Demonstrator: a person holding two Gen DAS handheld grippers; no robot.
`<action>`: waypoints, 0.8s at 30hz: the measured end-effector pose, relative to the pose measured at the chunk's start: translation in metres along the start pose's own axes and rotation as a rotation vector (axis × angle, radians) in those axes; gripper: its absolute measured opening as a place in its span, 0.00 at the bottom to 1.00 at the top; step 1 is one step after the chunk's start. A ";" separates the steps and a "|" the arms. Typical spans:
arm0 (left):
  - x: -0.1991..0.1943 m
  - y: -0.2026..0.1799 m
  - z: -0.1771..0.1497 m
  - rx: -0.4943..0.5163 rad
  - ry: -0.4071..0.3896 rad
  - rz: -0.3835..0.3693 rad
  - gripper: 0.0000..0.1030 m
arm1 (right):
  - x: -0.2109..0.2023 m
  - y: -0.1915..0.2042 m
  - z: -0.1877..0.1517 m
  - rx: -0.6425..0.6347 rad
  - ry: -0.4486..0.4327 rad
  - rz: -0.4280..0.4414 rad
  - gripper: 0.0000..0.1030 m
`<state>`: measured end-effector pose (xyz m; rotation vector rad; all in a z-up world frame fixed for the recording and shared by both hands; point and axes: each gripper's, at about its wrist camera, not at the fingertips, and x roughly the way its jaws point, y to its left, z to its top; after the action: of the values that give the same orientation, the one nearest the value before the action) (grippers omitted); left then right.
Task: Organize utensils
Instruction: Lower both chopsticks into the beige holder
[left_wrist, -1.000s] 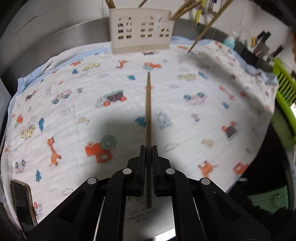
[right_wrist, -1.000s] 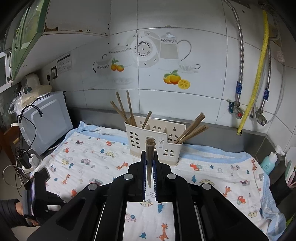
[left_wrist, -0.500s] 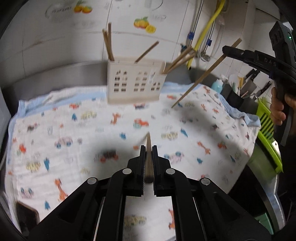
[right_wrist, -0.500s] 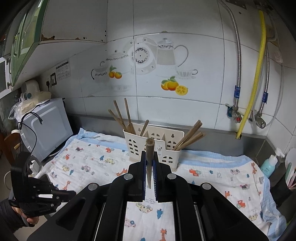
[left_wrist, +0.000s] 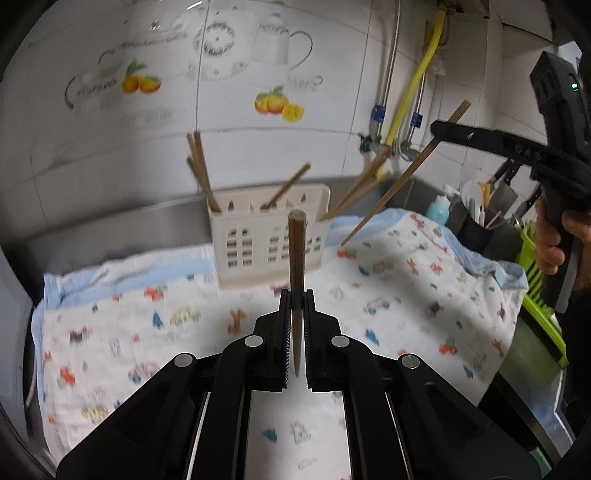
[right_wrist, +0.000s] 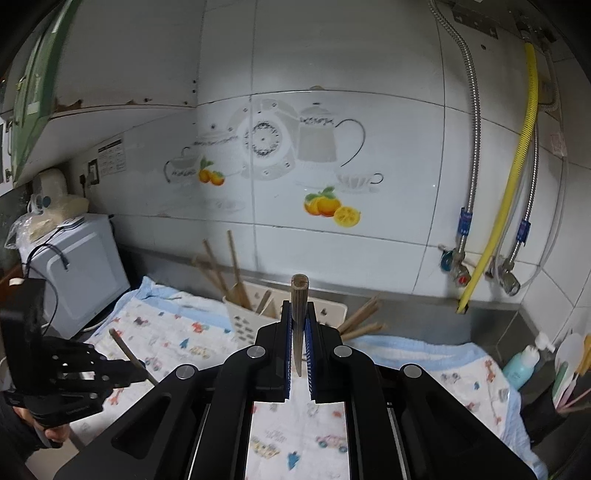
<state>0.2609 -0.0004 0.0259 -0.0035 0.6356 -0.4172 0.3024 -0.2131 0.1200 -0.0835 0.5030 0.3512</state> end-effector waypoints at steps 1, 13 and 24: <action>0.001 0.000 0.007 0.004 -0.006 0.003 0.05 | 0.004 -0.003 0.004 0.001 -0.001 -0.005 0.06; -0.010 0.005 0.107 0.062 -0.160 0.095 0.05 | 0.051 -0.021 0.045 0.013 -0.011 -0.015 0.06; 0.023 0.018 0.170 0.043 -0.224 0.182 0.05 | 0.091 -0.032 0.038 0.023 0.051 0.007 0.06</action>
<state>0.3822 -0.0133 0.1478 0.0476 0.4014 -0.2501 0.4057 -0.2087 0.1085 -0.0690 0.5577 0.3510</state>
